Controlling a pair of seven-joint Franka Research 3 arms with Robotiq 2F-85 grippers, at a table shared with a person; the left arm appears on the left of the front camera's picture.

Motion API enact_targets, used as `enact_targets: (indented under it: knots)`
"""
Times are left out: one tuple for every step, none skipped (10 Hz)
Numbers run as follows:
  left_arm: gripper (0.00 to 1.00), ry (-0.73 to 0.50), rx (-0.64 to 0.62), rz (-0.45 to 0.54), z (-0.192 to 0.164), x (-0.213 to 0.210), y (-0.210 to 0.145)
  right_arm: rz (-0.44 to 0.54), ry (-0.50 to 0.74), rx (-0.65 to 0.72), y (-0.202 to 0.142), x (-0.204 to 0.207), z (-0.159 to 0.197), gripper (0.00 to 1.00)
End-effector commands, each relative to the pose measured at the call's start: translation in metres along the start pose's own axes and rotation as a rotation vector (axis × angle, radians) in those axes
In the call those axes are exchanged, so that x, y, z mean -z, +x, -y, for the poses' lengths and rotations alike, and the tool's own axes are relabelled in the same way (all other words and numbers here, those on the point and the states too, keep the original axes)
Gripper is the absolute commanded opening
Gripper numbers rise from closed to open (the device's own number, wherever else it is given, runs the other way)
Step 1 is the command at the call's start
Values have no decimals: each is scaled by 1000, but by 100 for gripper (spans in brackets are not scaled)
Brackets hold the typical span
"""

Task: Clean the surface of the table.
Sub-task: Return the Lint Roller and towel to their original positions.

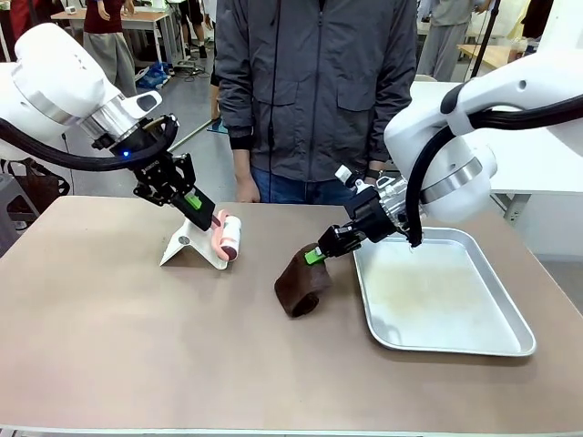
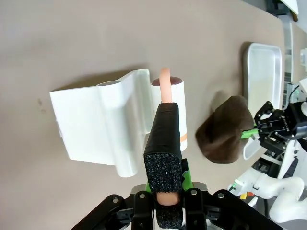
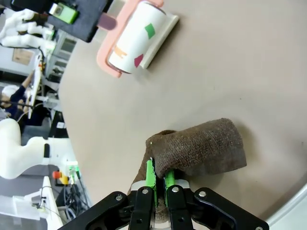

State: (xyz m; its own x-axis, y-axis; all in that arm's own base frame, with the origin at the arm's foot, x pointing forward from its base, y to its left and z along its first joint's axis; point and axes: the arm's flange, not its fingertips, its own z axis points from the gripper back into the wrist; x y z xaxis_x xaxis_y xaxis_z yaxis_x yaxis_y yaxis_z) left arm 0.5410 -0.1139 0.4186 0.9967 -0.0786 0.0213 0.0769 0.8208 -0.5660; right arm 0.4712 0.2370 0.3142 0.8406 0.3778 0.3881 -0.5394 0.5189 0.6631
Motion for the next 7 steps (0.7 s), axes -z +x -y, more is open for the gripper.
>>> enact_targets:
  knots:
    - [22,43,-13,23,5,2,4,-7,-44,23,8,4,1,8]
    - [22,62,-15,33,3,4,5,-10,-39,21,7,5,1,8]
    - [22,71,-16,29,1,7,4,-10,-41,24,6,5,2,8]
    - [22,73,-16,28,-1,8,4,-5,-41,26,5,5,3,8]
    - [22,72,-10,31,-3,9,4,-1,-42,28,5,5,4,8]
    - [22,75,-11,25,-4,10,4,-2,-46,29,4,5,4,8]
    - [22,77,-13,15,-4,11,4,-4,-47,29,4,4,4,8]
